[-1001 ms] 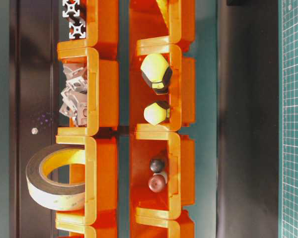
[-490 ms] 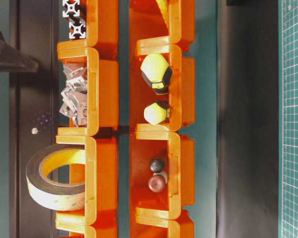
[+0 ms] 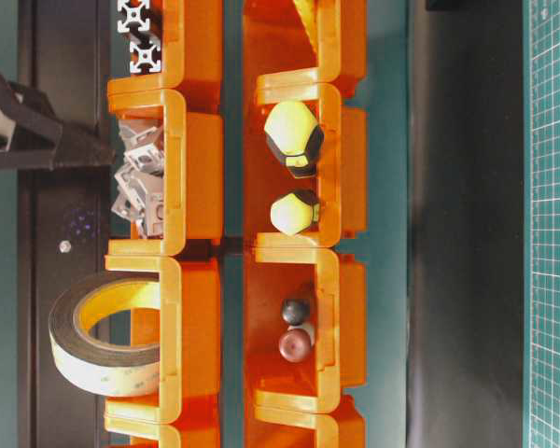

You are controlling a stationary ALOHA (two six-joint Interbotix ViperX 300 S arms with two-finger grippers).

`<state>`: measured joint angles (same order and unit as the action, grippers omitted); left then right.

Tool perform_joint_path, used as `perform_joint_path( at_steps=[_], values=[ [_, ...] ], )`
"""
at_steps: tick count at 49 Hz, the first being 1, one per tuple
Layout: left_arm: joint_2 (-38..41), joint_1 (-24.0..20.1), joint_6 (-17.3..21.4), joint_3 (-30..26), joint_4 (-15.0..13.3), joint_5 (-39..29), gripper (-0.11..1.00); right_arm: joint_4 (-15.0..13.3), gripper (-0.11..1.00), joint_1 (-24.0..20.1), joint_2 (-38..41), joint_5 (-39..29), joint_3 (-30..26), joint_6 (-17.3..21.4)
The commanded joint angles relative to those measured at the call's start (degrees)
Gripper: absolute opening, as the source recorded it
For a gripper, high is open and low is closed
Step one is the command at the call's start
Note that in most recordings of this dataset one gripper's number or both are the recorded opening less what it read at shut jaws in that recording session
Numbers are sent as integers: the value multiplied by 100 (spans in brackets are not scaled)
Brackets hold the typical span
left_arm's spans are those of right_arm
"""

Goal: Pick corner brachets from container rack with right arm.
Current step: 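Lower the open right gripper into the bracket bin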

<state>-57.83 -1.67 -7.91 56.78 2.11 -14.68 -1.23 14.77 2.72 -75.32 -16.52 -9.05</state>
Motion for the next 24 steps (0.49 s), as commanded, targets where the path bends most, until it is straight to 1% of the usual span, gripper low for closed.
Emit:
perform_joint_path(
  at_steps=[1, 9, 20, 24],
  values=[
    [26, 0, -18, -185, 9, 18, 0, -9, 86, 26, -9, 35, -281, 0],
    [26, 0, -18, -185, 18, 18, 0, -88, 86, 97, 149, 0, -334, 18],
    [18, 0, -9, -185, 18, 18, 0, -97, 86, 114, 378, -9, -299, 9],
    [18, 0, -18, -185, 18, 18, 0, -176, 86, 158, 439, -9, -290, 9]
  ],
)
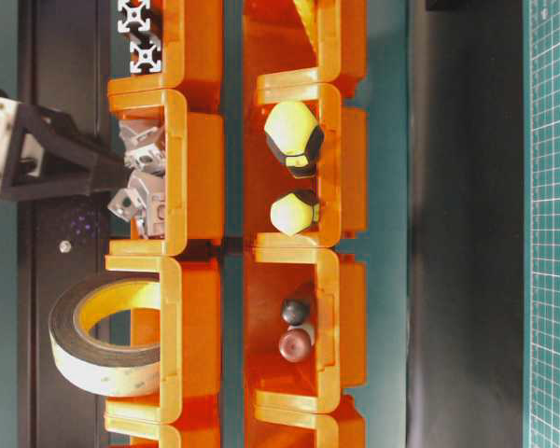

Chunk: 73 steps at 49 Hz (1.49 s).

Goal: Pick corner brachets from container rack with right arm.
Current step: 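Lower the open right gripper into the bracket bin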

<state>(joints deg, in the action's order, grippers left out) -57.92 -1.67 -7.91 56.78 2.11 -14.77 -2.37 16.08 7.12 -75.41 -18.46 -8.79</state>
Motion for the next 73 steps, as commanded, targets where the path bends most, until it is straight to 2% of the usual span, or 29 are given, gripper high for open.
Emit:
perform_joint_path(
  at_steps=[1, 8, 20, 31, 55, 66, 73],
  values=[
    [26, 9, -18, -185, 18, 26, 0, -114, 86, 53, 0, -9, -97, -18],
    [18, 0, -18, -185, 18, 26, 0, -457, 86, 141, -9, -18, -132, -18],
    [18, 0, -18, -185, 18, 35, 0, -334, 86, -141, 0, -88, -44, 9],
    [18, -9, -18, -185, 18, 35, 0, -325, 86, -387, 9, -290, -26, 255],
    [-18, -62, -9, -185, 18, 35, 0, -475, 86, 9, 44, 26, -44, 281],
    [-70, -62, -9, -185, 18, 26, 0, -404, 86, -483, 88, -229, -88, 352],
    [-79, -79, 0, -167, 9, 26, 0, -369, 81, -519, 114, -325, -88, 369]
  ],
)
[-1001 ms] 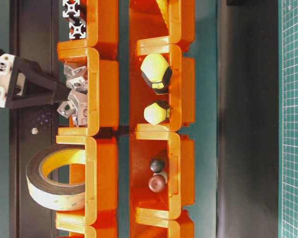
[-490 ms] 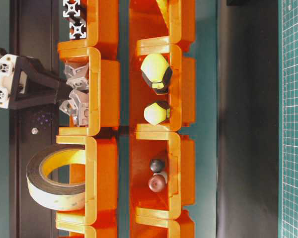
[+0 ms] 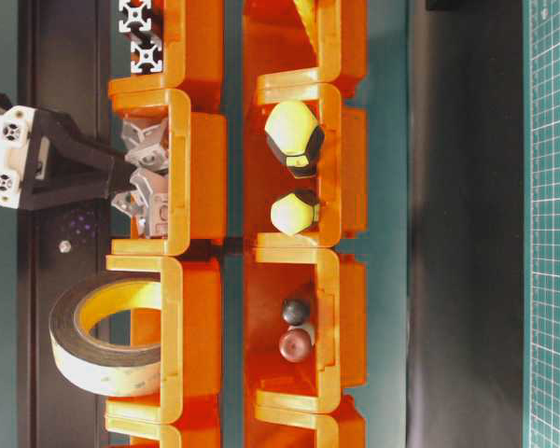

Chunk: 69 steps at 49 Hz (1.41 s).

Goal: Pick corner brachets from container rack with right arm.
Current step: 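Lower the open right gripper into the bracket bin, then close the right gripper on one grey corner bracket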

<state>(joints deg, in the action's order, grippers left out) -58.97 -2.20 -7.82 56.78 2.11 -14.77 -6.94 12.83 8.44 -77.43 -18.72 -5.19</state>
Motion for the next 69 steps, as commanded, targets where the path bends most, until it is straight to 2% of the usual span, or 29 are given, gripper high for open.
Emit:
perform_joint_path(
  at_steps=[1, 10, 23, 25, 29, 44, 54, 60, 69],
  values=[
    [26, -35, -9, -167, 18, 26, 0, 88, 80, -185, -9, -132, -53, 9],
    [18, -44, -9, -167, 18, 26, 0, 79, 53, -149, -26, -141, -132, -35],
    [-18, -44, -9, -176, 18, 35, 0, 70, 50, -176, -9, -132, -439, -35],
    [-18, -44, -9, -176, 9, 26, 0, 62, 47, -176, -9, -149, -510, -35],
    [-18, -44, -9, -176, 18, 26, 0, 53, 32, -185, 0, -185, -642, -44],
    [-26, -44, -18, -185, 18, 26, 0, 44, 32, -193, 70, -378, -773, -79],
    [-35, -44, -9, -185, 18, 26, 0, -79, 32, -229, 53, -483, -984, -70],
    [-44, -44, -9, -185, 18, 26, 0, -132, 32, -378, 44, -642, -1336, -70],
    [-97, -44, -9, -193, 18, 26, 0, -193, 32, -844, -53, -765, -1600, -79]
  ],
)
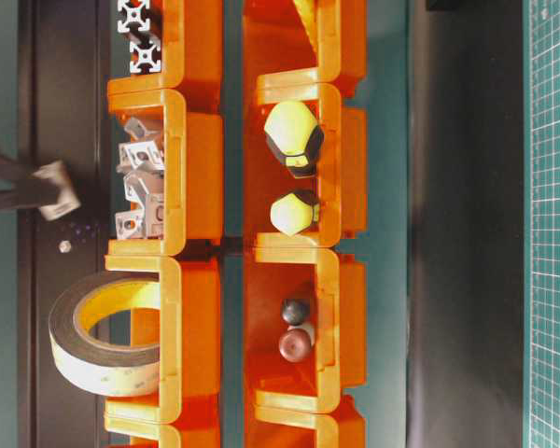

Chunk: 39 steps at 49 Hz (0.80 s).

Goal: Pick corner brachets from container rack with right arm.
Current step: 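Lift the bracket out and carry it over the green mat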

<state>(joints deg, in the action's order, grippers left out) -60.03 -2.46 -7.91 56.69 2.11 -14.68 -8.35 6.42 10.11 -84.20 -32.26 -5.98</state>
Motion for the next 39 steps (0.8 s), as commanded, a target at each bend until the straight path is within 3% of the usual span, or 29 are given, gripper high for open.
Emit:
perform_joint_path(
  at_steps=[1, 9, 17, 26, 39],
  values=[
    [9, -18, 9, -185, 9, 26, 0, -70, 32, -229, -237, -88, -272, 0],
    [-35, -9, 18, -193, 18, 18, 0, -141, 32, -598, -527, -185, -290, 88],
    [-44, 9, 18, -202, 18, -18, 0, -176, 32, -993, -967, -229, 193, 193],
    [-53, 26, 0, -202, 18, -105, 0, -176, 32, -1547, -1556, -35, 1028, 466],
    [-88, 44, -9, -211, 18, -185, 0, -176, 32, -2426, -2531, 1380, 2839, 1116]
  ],
)
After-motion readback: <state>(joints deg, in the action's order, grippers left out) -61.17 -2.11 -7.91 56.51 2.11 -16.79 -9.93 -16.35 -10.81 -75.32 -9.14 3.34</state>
